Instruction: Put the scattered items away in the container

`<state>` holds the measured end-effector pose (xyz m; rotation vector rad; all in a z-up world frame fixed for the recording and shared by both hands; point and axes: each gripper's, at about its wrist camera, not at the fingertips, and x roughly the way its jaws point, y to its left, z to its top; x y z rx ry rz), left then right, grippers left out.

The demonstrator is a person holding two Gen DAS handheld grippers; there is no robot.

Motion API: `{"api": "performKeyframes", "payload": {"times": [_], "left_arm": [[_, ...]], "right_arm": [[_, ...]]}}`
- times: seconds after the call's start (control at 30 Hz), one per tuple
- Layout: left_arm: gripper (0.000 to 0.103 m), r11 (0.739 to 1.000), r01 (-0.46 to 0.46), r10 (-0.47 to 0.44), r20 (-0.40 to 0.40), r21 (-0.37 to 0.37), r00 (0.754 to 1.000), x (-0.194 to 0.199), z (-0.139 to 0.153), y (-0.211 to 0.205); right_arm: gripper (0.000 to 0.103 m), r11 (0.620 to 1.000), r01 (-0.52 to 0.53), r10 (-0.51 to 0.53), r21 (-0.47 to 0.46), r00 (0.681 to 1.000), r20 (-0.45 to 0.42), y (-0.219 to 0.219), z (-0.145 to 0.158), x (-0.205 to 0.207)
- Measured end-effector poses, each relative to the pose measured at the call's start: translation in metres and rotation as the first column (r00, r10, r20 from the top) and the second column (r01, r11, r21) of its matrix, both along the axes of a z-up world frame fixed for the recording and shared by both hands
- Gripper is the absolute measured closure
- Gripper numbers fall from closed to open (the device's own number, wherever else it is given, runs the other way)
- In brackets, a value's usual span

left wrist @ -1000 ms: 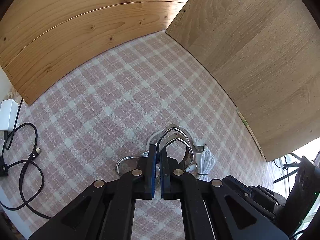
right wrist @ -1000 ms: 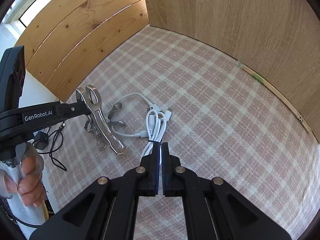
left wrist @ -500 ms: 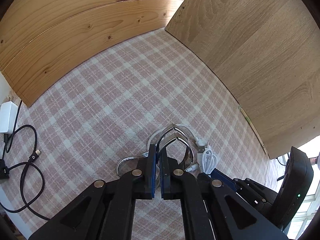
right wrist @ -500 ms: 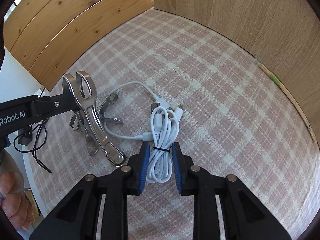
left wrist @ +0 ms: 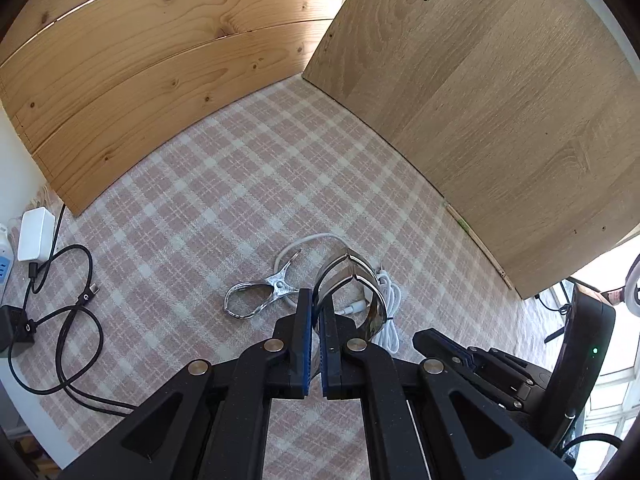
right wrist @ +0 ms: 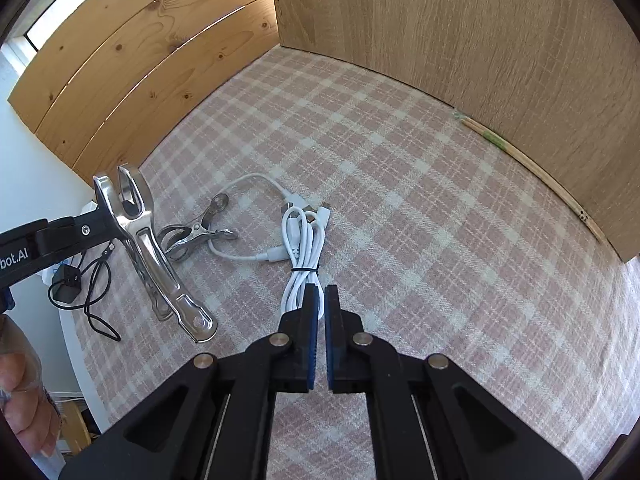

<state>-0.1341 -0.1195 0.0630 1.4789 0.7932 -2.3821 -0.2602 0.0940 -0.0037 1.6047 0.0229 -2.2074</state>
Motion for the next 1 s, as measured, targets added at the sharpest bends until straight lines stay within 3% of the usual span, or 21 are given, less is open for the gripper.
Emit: {"api": "performKeyframes", "payload": {"times": [0.03, 0.07, 0.3, 0.37, 0.53, 0.8, 0.87, 0.9, 1.0], "left_arm": [[0.101, 1.0, 0.0, 0.0, 0.001, 0.002, 1.0, 0.002, 0.0, 0.0], [0.101, 1.0, 0.0, 0.0, 0.002, 0.003, 1.0, 0.003, 0.0, 0.0], [0.101, 0.999, -0.007, 0.006, 0.026, 0.036, 1.0, 0.018, -0.006, 0.002], [0.101, 0.999, -0.01, 0.009, 0.028, 0.039, 1.0, 0.02, -0.005, -0.001], [0.101, 0.999, -0.016, 0.015, 0.02, 0.041, 1.0, 0.022, -0.003, -0.006], [0.101, 0.999, 0.032, -0.032, -0.005, 0.026, 0.999, 0.027, 0.015, 0.022], [0.101, 0.998, 0.052, -0.052, -0.01, 0.02, 0.999, 0.027, 0.019, 0.034], [0.101, 0.998, 0.063, -0.063, -0.011, 0.019, 0.998, 0.027, 0.021, 0.041], [0.101, 0.995, 0.101, -0.101, -0.016, 0.011, 0.995, 0.028, 0.027, 0.064]], "right_arm": [[0.074, 1.0, 0.002, -0.002, -0.003, 1.0, 0.015, -0.001, -0.002, -0.002], [0.07, 1.0, 0.001, -0.001, 0.003, 1.0, 0.003, -0.004, -0.002, -0.002], [0.068, 0.989, -0.065, 0.063, 0.131, 0.998, 0.023, -0.039, -0.023, -0.012], [0.075, 0.988, -0.059, 0.053, 0.143, 0.998, 0.044, -0.041, -0.031, -0.015], [0.076, 0.99, -0.035, 0.03, 0.135, 0.999, 0.038, -0.036, -0.03, -0.015], [0.077, 0.997, 0.046, -0.046, 0.064, 0.999, -0.011, 0.007, -0.002, 0.007], [0.084, 0.996, 0.067, -0.066, 0.051, 0.998, -0.02, 0.021, 0.005, 0.013], [0.102, 0.996, 0.08, -0.079, 0.049, 0.997, -0.018, 0.03, 0.006, 0.017], [0.102, 0.994, 0.11, -0.109, 0.03, 0.994, -0.008, 0.056, 0.007, 0.026]]}}
